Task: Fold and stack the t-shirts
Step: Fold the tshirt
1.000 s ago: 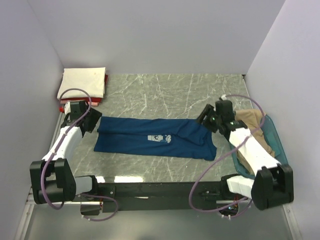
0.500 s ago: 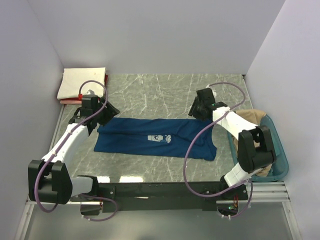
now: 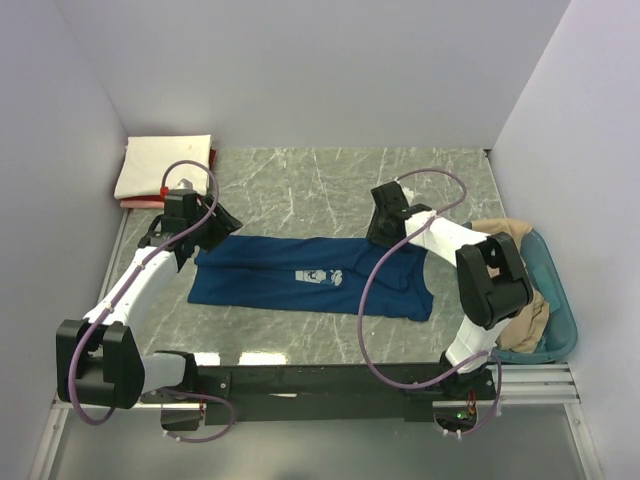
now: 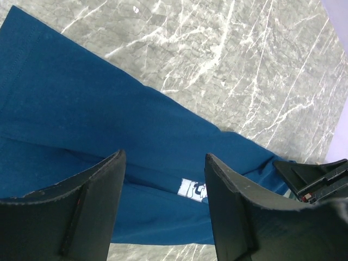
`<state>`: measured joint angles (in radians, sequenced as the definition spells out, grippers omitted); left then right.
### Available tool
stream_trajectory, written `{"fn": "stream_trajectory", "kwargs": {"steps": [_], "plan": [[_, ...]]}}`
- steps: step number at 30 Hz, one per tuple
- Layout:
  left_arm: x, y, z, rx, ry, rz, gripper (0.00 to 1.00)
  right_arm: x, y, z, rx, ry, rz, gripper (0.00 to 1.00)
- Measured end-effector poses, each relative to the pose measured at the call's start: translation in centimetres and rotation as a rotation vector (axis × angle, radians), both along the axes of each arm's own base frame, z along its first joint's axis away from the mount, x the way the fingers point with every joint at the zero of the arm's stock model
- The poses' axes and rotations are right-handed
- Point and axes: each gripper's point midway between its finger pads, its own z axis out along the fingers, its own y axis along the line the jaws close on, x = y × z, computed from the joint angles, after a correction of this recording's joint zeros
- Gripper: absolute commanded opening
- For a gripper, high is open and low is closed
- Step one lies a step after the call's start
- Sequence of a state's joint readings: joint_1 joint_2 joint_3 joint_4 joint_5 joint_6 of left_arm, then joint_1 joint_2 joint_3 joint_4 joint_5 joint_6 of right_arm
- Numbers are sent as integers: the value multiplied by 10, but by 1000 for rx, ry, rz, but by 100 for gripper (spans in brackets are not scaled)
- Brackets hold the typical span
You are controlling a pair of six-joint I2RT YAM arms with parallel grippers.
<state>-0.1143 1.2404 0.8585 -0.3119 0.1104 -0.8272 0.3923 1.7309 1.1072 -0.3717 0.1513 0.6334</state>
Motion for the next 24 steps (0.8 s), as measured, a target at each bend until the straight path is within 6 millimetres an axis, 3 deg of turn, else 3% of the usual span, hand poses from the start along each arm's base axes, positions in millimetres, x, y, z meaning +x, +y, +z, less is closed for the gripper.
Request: {"fn": "stream_trajectory", "kwargs": {"steps": [9, 12, 13, 17, 24], "plan": [[0, -1, 0, -2, 0, -2, 65, 2, 3, -6, -28, 2, 1, 35], [0, -1, 0, -2, 1, -4, 64, 3, 3, -7, -40, 5, -1, 23], [0, -1, 0, -3, 0, -4, 64, 3, 3, -8, -42, 5, -1, 15], [-1, -1, 0, -4, 1, -6, 64, 1, 5, -7, -45, 6, 4, 2], [-1, -2, 1, -7, -3, -8, 64, -14, 25, 13, -2, -33, 45, 0]]}}
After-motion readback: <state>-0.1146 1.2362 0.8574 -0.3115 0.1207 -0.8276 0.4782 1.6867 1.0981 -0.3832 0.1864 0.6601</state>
